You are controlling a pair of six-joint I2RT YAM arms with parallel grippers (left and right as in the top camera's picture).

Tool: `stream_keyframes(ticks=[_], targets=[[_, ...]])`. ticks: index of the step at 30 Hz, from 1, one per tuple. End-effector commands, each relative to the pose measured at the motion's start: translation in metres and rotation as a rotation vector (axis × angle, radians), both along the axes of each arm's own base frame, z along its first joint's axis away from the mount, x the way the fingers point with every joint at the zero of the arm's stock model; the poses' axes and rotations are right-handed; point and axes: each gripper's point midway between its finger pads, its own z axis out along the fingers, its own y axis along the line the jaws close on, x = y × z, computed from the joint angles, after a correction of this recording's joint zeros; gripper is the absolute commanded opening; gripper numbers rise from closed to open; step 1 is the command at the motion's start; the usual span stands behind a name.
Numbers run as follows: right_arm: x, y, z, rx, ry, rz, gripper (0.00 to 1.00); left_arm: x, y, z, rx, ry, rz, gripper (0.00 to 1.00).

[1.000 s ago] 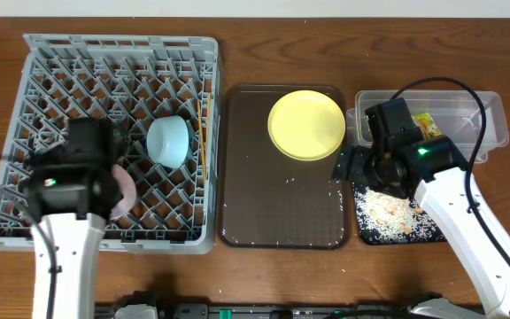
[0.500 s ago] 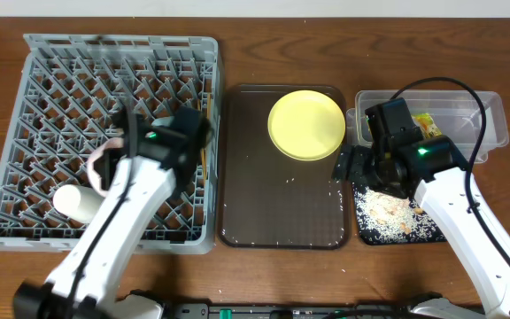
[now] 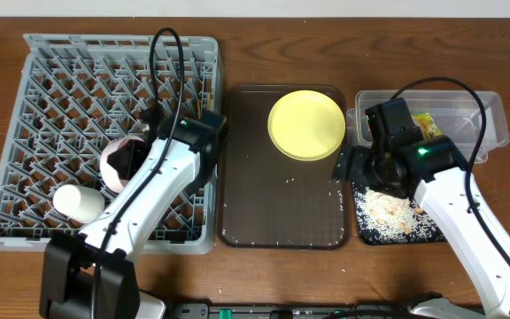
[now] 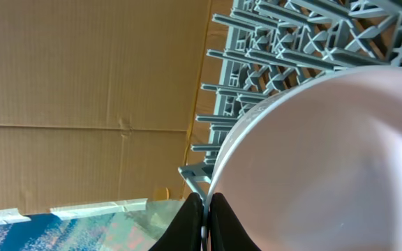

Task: Sort waste into correct bins and load items into the dishwasher
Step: 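Slide the white bowl toward the rack center and release it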

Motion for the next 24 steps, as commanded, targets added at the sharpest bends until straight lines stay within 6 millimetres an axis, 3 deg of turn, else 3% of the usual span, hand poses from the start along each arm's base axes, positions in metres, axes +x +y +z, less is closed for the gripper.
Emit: stream_keyframes(ticks=[1, 14, 24], targets=[[0.0, 0.0, 0.002, 0.002, -0.008, 0.014, 0.99, 0.001, 0.001, 0.002, 0.021, -0.025, 0.0, 0.08], [0.001, 0.0, 0.002, 0.0, -0.009, 0.021, 0.99, -0.012, -0.012, -0.02, -0.022, 0.04, -0.024, 0.08], [0.0, 0.0, 0.001, -0.001, -0.005, 0.022, 0.99, -0.011, -0.006, -0.005, 0.083, 0.055, -0.059, 0.07]])
